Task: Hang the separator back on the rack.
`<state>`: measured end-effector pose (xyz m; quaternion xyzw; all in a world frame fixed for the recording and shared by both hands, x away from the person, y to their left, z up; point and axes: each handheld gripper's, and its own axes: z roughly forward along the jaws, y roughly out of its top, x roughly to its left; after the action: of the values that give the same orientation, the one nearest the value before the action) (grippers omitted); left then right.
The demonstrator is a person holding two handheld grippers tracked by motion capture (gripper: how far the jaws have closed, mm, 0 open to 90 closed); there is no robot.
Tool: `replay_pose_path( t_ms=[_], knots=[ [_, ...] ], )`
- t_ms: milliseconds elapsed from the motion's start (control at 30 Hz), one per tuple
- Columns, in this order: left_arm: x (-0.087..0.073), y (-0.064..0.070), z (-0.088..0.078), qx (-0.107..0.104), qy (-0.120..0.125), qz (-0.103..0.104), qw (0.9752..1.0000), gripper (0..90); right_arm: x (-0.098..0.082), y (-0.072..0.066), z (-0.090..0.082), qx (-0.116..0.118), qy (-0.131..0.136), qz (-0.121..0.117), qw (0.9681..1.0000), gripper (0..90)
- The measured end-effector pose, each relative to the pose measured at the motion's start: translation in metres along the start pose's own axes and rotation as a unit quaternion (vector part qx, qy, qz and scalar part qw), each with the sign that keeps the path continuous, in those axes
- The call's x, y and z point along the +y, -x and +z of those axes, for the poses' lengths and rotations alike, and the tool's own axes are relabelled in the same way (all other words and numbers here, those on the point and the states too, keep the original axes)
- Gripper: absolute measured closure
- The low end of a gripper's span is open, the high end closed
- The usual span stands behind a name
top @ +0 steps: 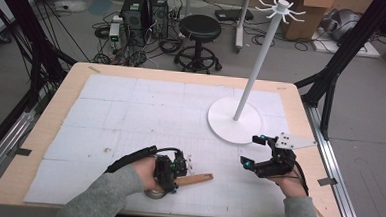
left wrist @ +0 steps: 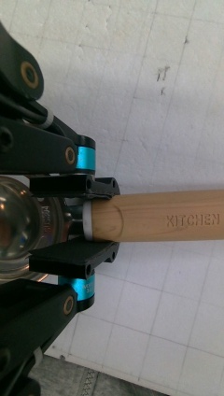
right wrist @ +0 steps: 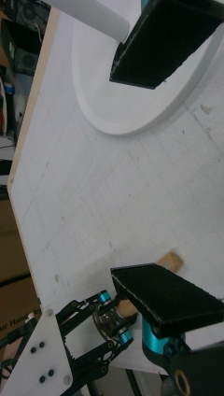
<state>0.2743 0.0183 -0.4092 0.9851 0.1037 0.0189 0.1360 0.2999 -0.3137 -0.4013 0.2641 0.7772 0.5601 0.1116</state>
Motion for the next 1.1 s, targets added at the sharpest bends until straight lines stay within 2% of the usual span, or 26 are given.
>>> replay_pose_path(
  t_ms=[167, 367, 600, 1033, 1100],
  knots=[
    [-0.003, -0.003, 0.000, -0.011, 0.009, 0.001, 0.9999, 69.3, 0.000, 0.000, -0.001, 0.002, 0.001, 0.002, 1.0000, 6.1],
    [-0.003, -0.003, -0.002, 0.001, 0.015, 0.005, 0.9999, 69.5, 0.000, 0.001, -0.002, 0.001, 0.004, 0.003, 1.0000, 6.1],
    [-0.012, -0.012, -0.006, -0.020, 0.046, -0.014, 0.9986, 69.5, 0.000, 0.000, -0.002, 0.001, 0.002, 0.004, 1.0000, 6.1],
    [-0.018, -0.018, -0.021, -0.017, 0.084, -0.029, 0.9959, 69.6, 0.000, 0.002, -0.002, 0.000, 0.003, 0.003, 1.0000, 6.1],
    [-0.019, -0.020, -0.023, -0.021, 0.097, -0.033, 0.9945, 69.5, 0.000, 0.002, -0.002, 0.000, 0.004, 0.002, 1.0000, 6.1]
  ],
)
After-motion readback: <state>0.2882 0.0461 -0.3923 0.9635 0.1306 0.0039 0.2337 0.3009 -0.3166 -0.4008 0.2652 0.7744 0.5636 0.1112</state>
